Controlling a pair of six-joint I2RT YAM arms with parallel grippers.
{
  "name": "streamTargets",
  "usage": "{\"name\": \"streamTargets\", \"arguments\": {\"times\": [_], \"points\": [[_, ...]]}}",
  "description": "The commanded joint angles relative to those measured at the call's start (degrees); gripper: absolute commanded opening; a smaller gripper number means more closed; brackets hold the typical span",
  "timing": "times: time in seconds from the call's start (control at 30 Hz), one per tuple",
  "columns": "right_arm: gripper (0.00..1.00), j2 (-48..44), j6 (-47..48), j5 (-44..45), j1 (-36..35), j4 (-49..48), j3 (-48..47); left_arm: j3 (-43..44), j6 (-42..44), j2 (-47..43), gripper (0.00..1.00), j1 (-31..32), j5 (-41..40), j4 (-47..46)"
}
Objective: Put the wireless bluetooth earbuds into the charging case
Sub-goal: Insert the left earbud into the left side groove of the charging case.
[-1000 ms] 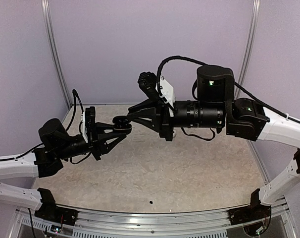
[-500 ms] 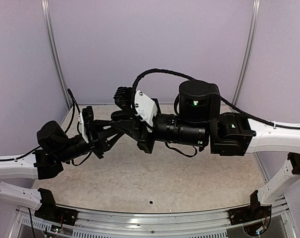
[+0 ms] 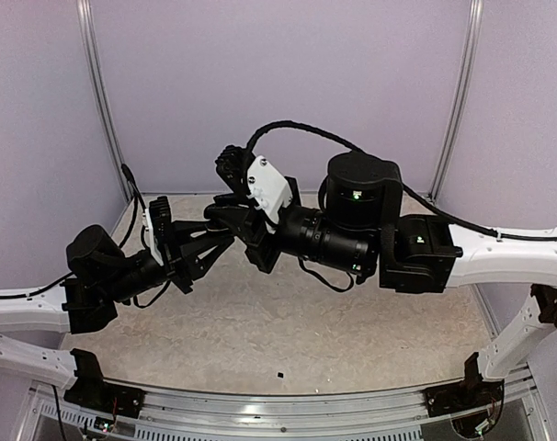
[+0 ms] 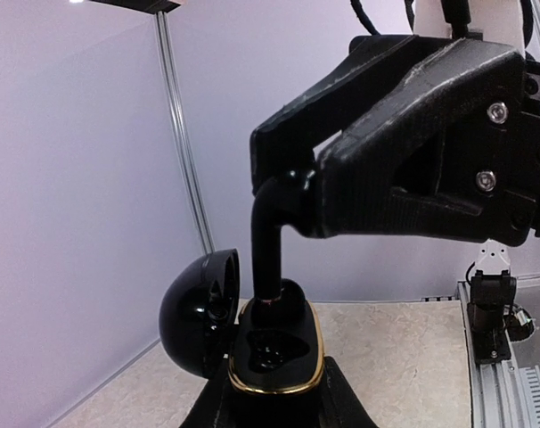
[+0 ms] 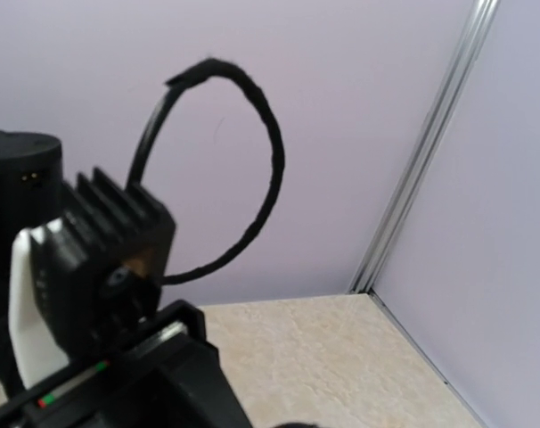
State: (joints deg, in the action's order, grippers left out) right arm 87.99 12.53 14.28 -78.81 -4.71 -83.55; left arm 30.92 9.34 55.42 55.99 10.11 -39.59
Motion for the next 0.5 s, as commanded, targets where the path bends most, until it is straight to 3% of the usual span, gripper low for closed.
{"name": "streamTargets", "arguments": {"times": [0.0,0.47], "points": [[0.09,0.8,-2.3,0.7,-0.3,-2.6,0.2,0.7,1.0,-1.1,0.02,0.6,-0.9,-2.7],[0.08,2.3,-4.2,-0.9,0.1,-1.5,-0.8,0.6,1.1,-1.6,0.02,1.0,-1.2,-3.0]]}}
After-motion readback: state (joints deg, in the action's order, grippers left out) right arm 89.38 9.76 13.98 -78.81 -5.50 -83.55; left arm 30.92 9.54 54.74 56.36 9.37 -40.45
